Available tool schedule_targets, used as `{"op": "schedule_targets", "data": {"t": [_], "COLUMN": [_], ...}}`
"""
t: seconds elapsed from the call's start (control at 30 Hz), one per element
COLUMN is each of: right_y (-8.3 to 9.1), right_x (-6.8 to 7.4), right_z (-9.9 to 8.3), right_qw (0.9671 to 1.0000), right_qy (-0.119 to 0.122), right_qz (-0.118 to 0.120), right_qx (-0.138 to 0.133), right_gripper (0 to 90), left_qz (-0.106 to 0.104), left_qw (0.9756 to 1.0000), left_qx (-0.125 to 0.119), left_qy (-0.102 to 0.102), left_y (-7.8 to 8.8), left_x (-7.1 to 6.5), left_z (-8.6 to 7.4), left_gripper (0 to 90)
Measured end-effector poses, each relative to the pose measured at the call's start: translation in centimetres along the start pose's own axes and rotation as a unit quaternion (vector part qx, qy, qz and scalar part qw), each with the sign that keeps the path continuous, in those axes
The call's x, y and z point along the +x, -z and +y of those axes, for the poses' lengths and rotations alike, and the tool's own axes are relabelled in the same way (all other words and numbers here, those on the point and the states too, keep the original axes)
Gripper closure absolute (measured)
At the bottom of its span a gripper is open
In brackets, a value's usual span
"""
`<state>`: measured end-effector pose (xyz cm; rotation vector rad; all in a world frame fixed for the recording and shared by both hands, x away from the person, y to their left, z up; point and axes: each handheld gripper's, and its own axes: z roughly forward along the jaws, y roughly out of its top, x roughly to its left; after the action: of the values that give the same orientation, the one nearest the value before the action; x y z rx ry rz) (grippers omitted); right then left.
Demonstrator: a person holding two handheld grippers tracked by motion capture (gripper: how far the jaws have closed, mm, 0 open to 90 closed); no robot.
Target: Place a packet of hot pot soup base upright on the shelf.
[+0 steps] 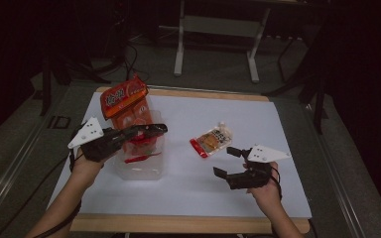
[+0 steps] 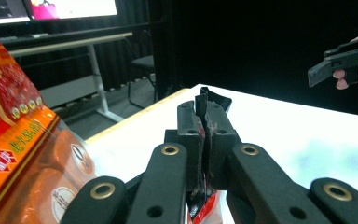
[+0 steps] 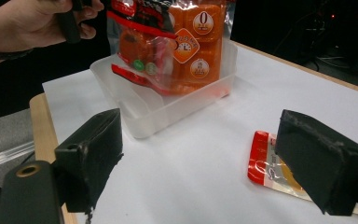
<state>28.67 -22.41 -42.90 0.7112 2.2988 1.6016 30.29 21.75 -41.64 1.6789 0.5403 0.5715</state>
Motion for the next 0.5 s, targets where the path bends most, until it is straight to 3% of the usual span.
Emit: {"op": "schedule_targets", "data": {"t": [0.5], "right_y": [-0.27], "right_x": [-0.03], "right_z": [-0.11], "right_qw": [1.0000], "right_qy": [-0.005], "right_qz": [0.006], "right_qx": [0.004], "right_gripper": [15.0], "left_qz": [-0.011], "left_qw": [0.9998], "left_qx": [-0.015], "left_qy": [-0.007], "left_y": [1.05], "left_x": [-0.14], "left_z": [0.58], "left_gripper": [87.4]}}
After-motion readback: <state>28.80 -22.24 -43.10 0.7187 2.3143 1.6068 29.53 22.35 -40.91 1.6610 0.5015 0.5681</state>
